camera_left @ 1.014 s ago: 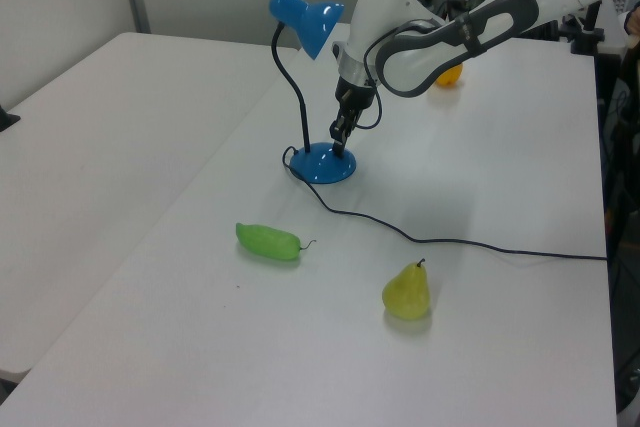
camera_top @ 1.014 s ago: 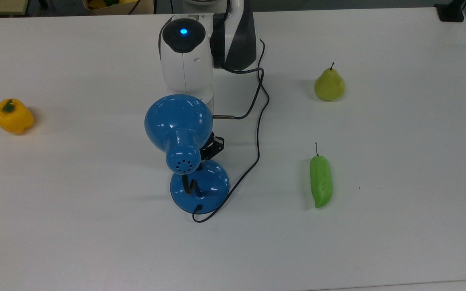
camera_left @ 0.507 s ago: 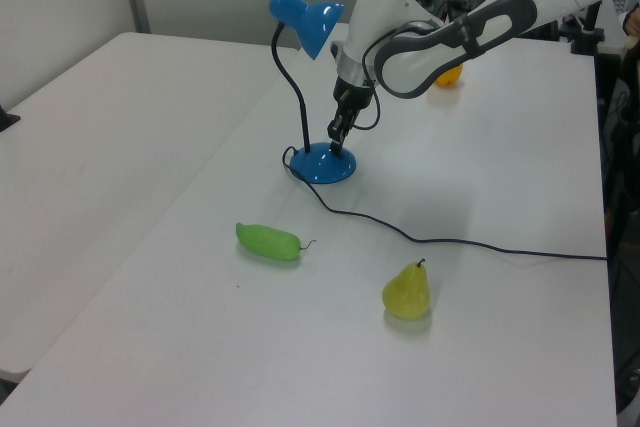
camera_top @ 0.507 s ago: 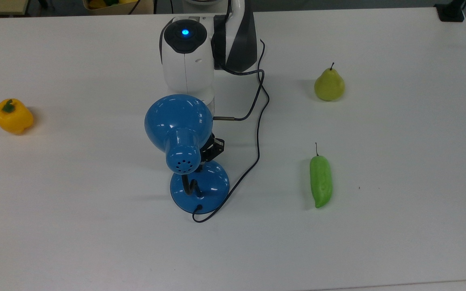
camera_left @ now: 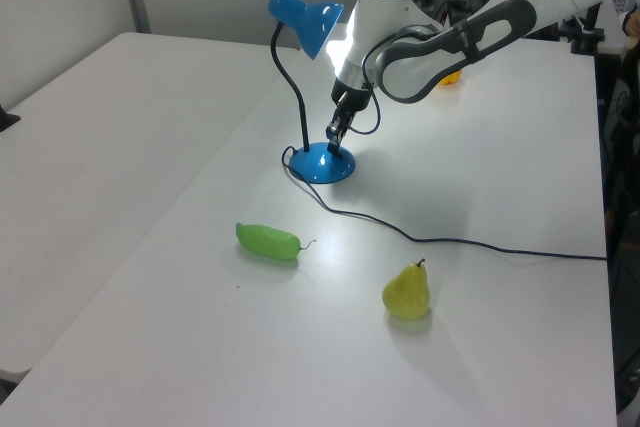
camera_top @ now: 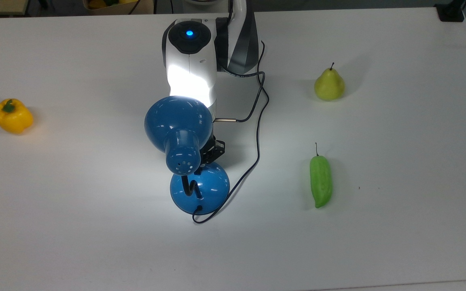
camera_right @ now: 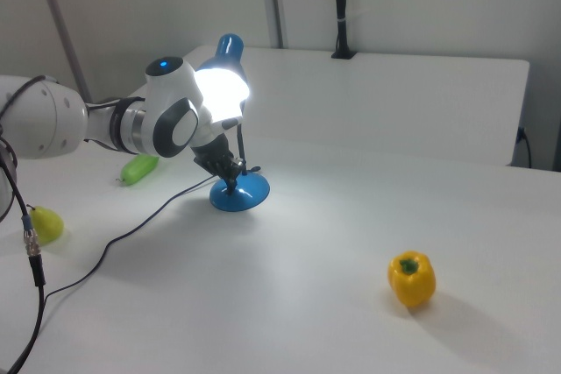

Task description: Turn on desk lamp

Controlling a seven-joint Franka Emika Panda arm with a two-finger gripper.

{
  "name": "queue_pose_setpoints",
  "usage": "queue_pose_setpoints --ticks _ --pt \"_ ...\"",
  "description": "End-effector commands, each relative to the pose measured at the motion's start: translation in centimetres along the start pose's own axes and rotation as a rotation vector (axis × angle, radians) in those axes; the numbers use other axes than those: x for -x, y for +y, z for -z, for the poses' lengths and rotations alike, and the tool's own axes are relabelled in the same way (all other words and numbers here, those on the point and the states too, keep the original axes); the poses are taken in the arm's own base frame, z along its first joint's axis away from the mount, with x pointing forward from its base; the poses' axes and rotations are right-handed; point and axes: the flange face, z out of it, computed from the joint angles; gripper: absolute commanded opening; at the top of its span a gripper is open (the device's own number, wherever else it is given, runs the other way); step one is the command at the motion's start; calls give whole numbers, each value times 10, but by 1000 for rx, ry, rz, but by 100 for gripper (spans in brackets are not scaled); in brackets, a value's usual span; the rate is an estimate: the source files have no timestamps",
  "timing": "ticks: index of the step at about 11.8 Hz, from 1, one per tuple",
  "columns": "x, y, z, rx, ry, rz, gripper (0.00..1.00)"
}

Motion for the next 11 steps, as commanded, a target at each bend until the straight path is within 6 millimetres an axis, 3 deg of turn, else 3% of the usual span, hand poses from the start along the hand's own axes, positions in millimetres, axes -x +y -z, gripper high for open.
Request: queue_pose_setpoints --ticks 1,3,6,11 --pt "-2 -6 -8 25 30 0 0" --pt "-4 -4 3 26 40 1 0" --pt "5 8 40 17 47 -21 0" --pt "34 31 122 -8 -43 -107 2"
